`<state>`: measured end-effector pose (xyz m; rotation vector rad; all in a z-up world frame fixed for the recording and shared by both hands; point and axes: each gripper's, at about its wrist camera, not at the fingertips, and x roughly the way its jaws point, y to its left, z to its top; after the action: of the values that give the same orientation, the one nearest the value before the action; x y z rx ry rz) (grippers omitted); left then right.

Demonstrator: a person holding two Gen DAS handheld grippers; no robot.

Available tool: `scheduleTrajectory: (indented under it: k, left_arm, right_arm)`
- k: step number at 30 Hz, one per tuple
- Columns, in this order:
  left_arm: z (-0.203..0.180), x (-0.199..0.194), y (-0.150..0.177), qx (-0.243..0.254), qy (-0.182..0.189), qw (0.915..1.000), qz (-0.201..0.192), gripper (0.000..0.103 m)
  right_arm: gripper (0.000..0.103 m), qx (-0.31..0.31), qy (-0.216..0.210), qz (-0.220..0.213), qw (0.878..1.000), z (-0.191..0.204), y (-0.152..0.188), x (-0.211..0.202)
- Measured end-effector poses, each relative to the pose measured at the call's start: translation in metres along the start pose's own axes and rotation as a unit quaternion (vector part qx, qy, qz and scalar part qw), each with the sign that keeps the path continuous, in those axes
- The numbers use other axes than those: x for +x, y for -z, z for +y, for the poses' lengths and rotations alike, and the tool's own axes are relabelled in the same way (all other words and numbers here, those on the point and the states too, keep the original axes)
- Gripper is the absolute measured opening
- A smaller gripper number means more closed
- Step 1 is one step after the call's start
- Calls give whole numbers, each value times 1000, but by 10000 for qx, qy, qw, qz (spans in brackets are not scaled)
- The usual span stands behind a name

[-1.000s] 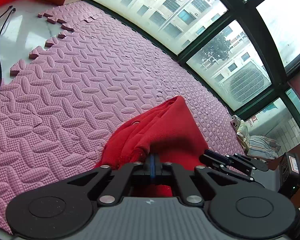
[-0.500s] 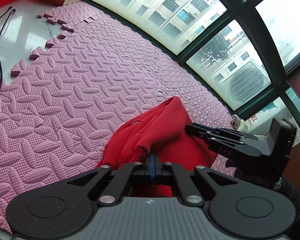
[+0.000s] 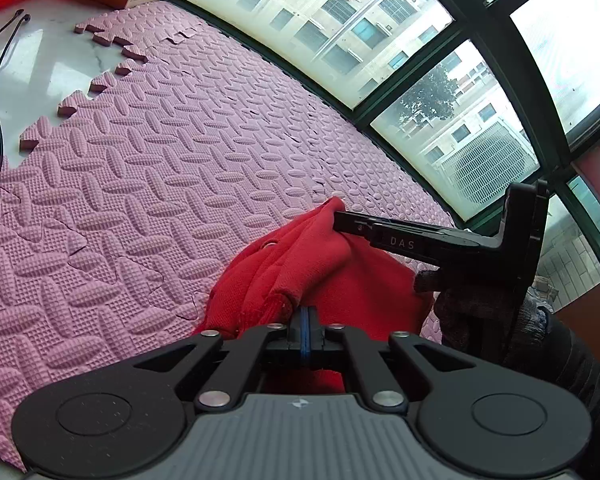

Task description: Fold clothes

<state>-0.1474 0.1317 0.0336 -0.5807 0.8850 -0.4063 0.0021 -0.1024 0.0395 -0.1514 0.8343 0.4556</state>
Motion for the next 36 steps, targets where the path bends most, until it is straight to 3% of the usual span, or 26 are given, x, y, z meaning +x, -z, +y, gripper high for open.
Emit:
scheduleTrajectory:
  k: [2,6,11,15,26,29,34,36]
  left_arm:
    - [0,0,0,3,8,10000,16,3]
    - [1,0,0,-20,23,10000,11,3]
    - [0,0,0,-1,16,10000,3,3]
    - [4,-1,0,8,-87,10000,-27,2]
    - [7,-3,2,-93,-11,9999,-72,3]
    - [5,-3,4,-44,-57,9999,-107,3]
    - [0,-1,8,91,-169,9998,-111,3]
    - [-1,-1,8,100,-191,9997,-116,3]
  right_arm:
    - [15,42,-58,-63,10000,1,1,-9]
    - [15,-294,-682,-84,9972,24,9,-42]
    - [15,-477,-1213,-69,9914,55,12,-42]
    - [15,-549,-1148,11,9919,75,15,-16]
    - [15,-1101,-1445,17,9834,78,44,-87]
    - [15,-1522,-1431,-95,9779,91,65,-101]
    - [6,-1918,-1037,-413,9751,113,111,-91]
    - [5,-1786,-1099,-400,9769,109,107,-94]
